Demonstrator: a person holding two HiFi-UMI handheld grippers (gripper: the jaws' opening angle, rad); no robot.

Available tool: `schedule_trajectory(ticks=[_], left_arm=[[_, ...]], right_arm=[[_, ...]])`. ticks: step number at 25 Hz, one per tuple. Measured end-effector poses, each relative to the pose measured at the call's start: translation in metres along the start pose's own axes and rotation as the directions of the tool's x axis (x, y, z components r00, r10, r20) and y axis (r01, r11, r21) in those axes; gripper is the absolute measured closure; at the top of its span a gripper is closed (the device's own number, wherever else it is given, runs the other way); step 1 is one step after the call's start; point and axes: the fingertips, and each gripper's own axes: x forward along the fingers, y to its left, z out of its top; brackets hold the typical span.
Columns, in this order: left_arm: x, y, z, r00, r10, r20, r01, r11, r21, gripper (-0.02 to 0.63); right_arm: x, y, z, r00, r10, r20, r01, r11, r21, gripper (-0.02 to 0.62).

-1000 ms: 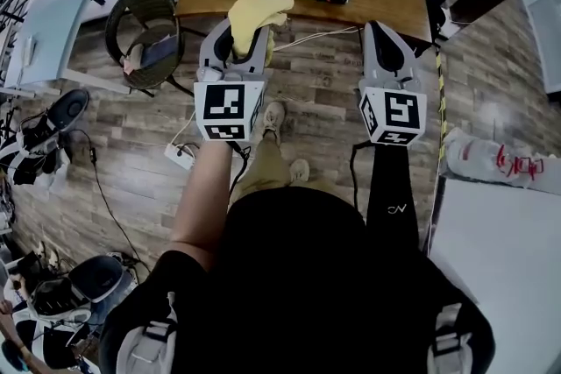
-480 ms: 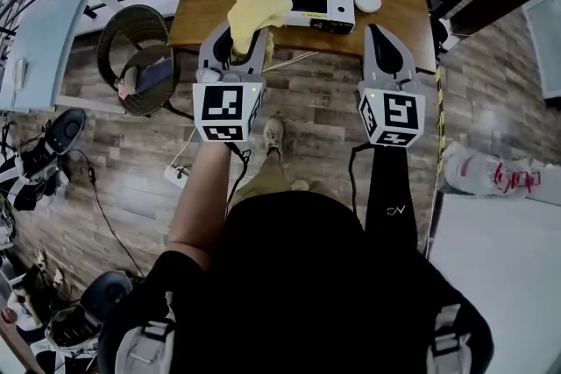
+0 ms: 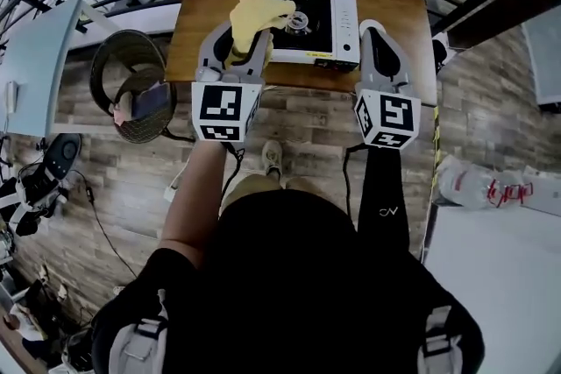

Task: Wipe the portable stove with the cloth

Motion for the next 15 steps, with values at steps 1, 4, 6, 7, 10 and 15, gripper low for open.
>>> schedule_trajectory(ticks=[1,4,6,7,10,15], left_arm=[[0.007,0.005,0.0,1.0,-0.003,0.003,0.003,1.0,-0.007,0.465],[0.024,0.013,-0.001,1.0,-0.014,0.011,0.014,1.0,-0.009,0.465],[0.036,0.02,-0.004,1.0,-0.025,0.01,0.025,1.0,-0.006,0.465],[0.042,0.023,-0.005,1.0,-0.03,0.009,0.03,1.0,-0.007,0.465],[0.059,0.032,-0.009,0.999,-0.042,0.005,0.042,0.999,-0.011,0.465],[0.088,0.034,-0.012,0.998,-0.067,0.008,0.067,0.997,-0.026,0.465]], right_arm=[[0.008,-0.001,0.0,1.0,-0.001,-0.001,0.001,1.0,-0.002,0.596],[0.027,-0.004,-0.001,1.0,-0.009,-0.006,0.009,1.0,-0.006,0.597],[0.039,-0.005,-0.003,1.0,-0.019,-0.01,0.019,1.0,-0.005,0.595],[0.045,-0.006,-0.004,1.0,-0.023,-0.013,0.022,1.0,-0.004,0.595],[0.063,-0.008,-0.008,0.999,-0.029,-0.023,0.029,1.0,-0.004,0.595],[0.078,-0.024,-0.017,0.998,-0.054,-0.037,0.054,0.999,-0.003,0.596]])
